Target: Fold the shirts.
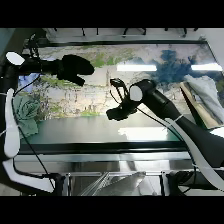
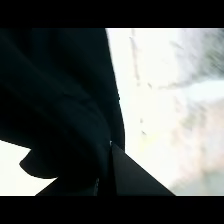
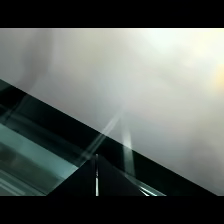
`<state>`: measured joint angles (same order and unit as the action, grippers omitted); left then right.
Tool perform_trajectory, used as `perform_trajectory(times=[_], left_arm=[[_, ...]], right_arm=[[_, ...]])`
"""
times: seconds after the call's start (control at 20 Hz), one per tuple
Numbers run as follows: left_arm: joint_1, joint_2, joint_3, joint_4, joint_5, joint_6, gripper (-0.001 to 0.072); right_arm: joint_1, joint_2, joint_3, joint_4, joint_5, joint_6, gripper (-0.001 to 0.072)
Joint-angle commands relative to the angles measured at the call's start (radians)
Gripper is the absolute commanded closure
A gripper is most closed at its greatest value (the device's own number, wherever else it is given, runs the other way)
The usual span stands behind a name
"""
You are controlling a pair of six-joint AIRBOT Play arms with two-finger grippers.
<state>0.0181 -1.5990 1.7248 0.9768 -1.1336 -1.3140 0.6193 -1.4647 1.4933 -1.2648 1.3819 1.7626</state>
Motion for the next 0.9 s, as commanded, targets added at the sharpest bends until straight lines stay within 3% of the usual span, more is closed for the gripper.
perform_trajectory(times=[0.0, 0.15, 0.25, 0.35, 0.45, 0.6, 0.8, 0.85], left_arm=[[-0.156, 0.291, -0.254, 0.0, -0.062, -0.114, 0.0691], [-0.404, 0.488, -0.497, 0.0, 0.04, -0.28, 0.0691], [-0.606, 0.55, -0.624, 0.0, 0.185, -0.362, 0.0691], [-0.806, 0.543, -0.702, -0.002, 0.371, -0.437, 0.0691], [-0.949, 0.456, -0.713, -0.003, 0.47, -0.473, 0.0691], [-1.035, 0.277, -0.629, -0.013, 0.458, -0.475, 0.069], [-1.021, 0.135, -0.441, -0.008, 0.342, -0.463, 0.0685], [-1.001, 0.122, -0.4, -0.008, 0.276, -0.457, 0.0394]], right_arm=[[-0.097, 0.092, -0.005, -0.063, 0.156, -0.066, 0.0691], [-0.225, 0.273, -0.073, -0.121, 0.135, -0.089, 0.0692], [-0.319, 0.395, -0.163, -0.124, 0.129, -0.127, 0.0691], [-0.406, 0.501, -0.275, -0.127, 0.121, -0.152, 0.0691], [-0.477, 0.583, -0.388, -0.128, 0.1, -0.152, 0.0691], [-0.541, 0.634, -0.488, -0.128, 0.091, -0.152, 0.0691], [-0.543, 0.628, -0.497, -0.12, 0.077, -0.151, 0.0691], [-0.543, 0.626, -0.497, -0.119, 0.067, -0.151, 0.0691]])
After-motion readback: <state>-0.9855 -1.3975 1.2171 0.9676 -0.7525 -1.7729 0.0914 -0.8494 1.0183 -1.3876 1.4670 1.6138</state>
